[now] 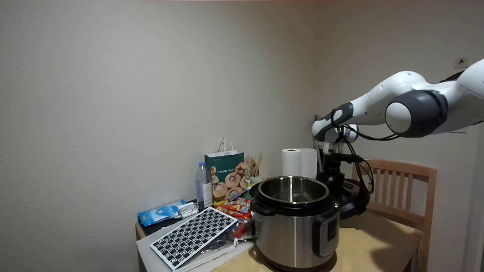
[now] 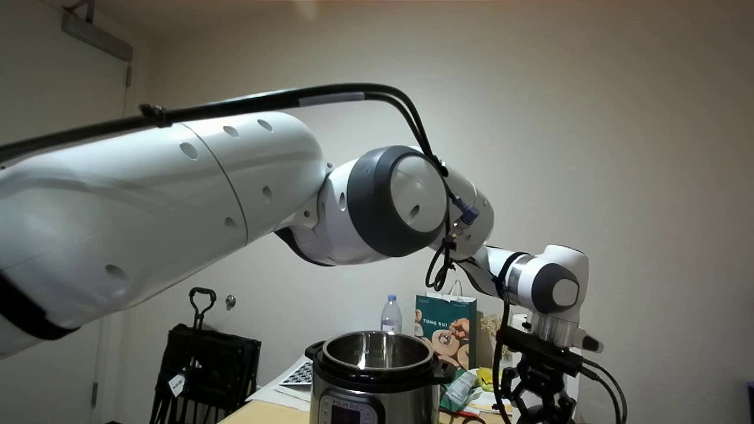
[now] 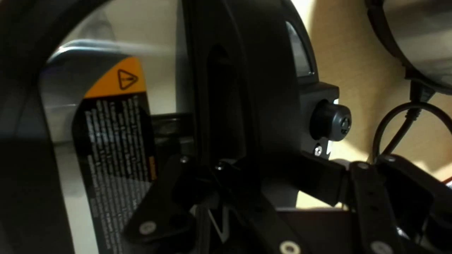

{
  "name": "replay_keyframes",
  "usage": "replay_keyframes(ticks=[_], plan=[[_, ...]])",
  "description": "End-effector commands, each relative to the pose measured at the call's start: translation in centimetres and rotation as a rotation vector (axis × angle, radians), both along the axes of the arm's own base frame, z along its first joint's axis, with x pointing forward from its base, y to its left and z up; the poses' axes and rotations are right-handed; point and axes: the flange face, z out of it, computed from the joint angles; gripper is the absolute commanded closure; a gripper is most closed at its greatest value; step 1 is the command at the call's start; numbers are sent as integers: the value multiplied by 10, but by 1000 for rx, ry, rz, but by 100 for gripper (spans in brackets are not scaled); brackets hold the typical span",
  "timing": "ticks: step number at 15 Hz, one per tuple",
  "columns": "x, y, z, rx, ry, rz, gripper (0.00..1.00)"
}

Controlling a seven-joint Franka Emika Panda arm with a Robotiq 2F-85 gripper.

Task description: Put the lid on the pressure cooker

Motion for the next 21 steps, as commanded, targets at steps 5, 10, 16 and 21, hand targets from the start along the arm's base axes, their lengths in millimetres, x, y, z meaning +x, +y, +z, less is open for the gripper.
replay_keyframes(ticks=[5, 10, 16, 21], plan=[[-3, 6, 38, -25, -101, 31, 97], [1, 26, 89, -160, -322, 66, 97], [13, 32, 79, -205, -349, 44, 88], [9, 37, 63, -203, -353, 59, 97]])
